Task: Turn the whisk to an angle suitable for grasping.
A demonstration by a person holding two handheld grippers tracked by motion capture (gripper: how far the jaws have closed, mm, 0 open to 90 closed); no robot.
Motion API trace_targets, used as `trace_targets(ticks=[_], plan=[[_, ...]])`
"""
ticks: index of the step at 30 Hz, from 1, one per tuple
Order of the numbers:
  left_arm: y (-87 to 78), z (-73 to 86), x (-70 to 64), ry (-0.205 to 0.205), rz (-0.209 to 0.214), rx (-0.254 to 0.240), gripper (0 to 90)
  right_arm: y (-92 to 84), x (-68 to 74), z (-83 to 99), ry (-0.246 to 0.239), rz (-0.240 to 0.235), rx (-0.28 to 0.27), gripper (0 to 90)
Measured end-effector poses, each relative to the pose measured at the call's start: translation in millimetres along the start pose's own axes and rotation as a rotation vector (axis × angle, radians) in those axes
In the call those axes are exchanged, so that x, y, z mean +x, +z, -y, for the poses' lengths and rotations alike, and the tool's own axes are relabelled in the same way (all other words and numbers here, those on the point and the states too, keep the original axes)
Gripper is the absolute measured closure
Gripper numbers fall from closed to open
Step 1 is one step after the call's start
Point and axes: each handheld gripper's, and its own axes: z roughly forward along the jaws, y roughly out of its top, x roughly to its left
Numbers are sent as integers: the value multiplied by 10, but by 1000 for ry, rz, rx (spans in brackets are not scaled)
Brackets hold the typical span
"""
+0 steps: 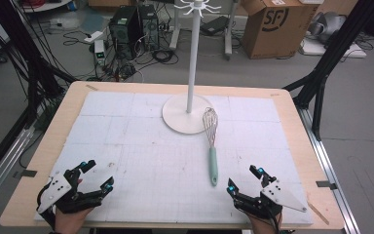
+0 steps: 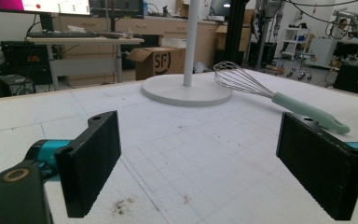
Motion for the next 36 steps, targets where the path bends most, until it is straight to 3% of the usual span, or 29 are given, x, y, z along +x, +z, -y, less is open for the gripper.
trace_targets(ticks=[9,14,16,17,23,26,32,36], plan=[[34,-32,-46,2,9,-8,143,-26,-44,35,1,-3,16,156],[58,-44,-53,14,15,-7,144,20,-51,28,14,-2,36,381],[56,-38,-52,9,19,-7,144,40,-51,23,14,-3,48,408],[45,-34,-49,2,25,-5,144,70,-52,13,19,-14,66,488],[-11,-38,-33,-17,19,-27,146,105,-88,-49,12,-28,104,631],[-10,-34,-35,-22,16,-19,146,132,-119,-70,-12,-10,170,704],[-22,-34,-39,-21,17,-14,151,218,-245,-83,-33,-62,278,810],[-33,-25,-33,-21,20,-11,151,300,-288,-119,-19,-115,359,834]])
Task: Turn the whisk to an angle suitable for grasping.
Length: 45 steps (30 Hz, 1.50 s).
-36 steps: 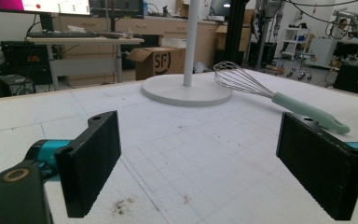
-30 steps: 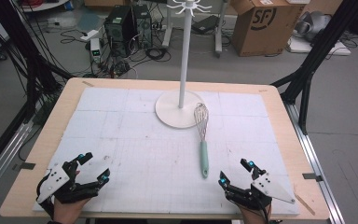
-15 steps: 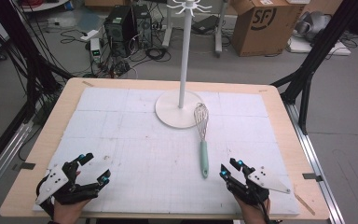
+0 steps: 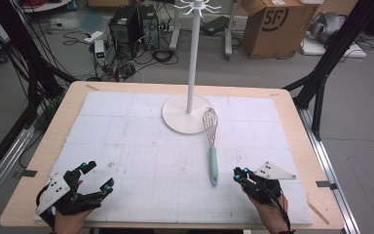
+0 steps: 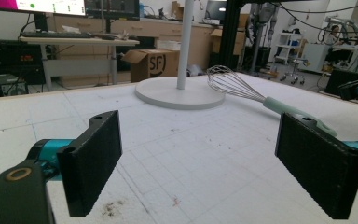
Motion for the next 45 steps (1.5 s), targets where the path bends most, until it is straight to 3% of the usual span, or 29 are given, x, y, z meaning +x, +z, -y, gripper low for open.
trace_targets(ticks=[9,15,24,31,45], plan=[[-68,5,28,-7,-19,-2,155,219,-19,-173,-50,-86,138,892],[-101,7,36,-11,-24,1,158,394,-7,-185,-3,-118,232,891],[-94,8,26,-7,-18,9,162,514,15,-149,7,-160,298,891],[-85,12,28,-10,-18,10,165,584,-47,-138,54,-223,336,891],[-86,4,38,-17,-24,6,171,654,-26,-98,108,-288,363,891]])
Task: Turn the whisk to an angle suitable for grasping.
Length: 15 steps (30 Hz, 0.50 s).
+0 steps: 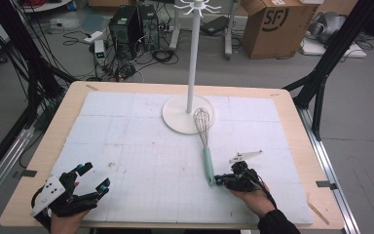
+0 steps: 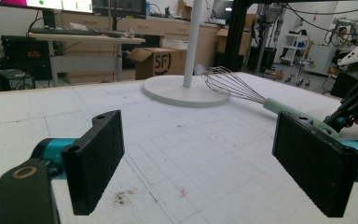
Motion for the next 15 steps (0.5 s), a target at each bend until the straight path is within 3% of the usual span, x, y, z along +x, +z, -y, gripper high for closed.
trace_targets(ticks=[15], plan=[[5,2,0,-4,-1,-2,174,38,31,-27,14,-45,12,885]])
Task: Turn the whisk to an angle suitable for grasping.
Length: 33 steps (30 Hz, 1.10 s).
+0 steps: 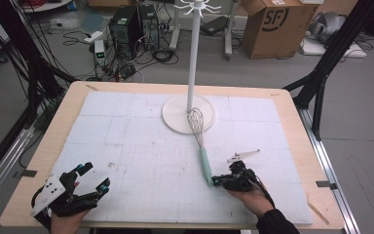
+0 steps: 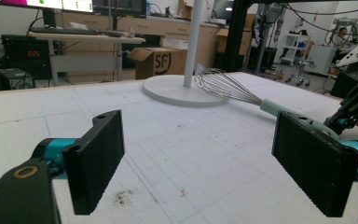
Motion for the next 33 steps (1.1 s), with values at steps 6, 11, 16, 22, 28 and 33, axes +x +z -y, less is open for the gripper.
trace_targets(ticks=[6,11,16,22,28,33], plan=[[5,-1,-9,4,3,4,175,28,40,5,2,-15,7,885],[5,0,-8,4,3,4,175,43,56,2,-4,-24,7,885],[7,-1,-9,3,3,4,175,83,101,-13,-6,-44,16,885],[6,-2,-9,2,3,3,176,173,182,-70,-29,-68,27,881],[1,-4,-6,-1,3,-1,176,260,249,-129,-38,-85,37,881],[3,-4,-7,0,3,-1,176,338,310,-192,-46,-98,50,881]])
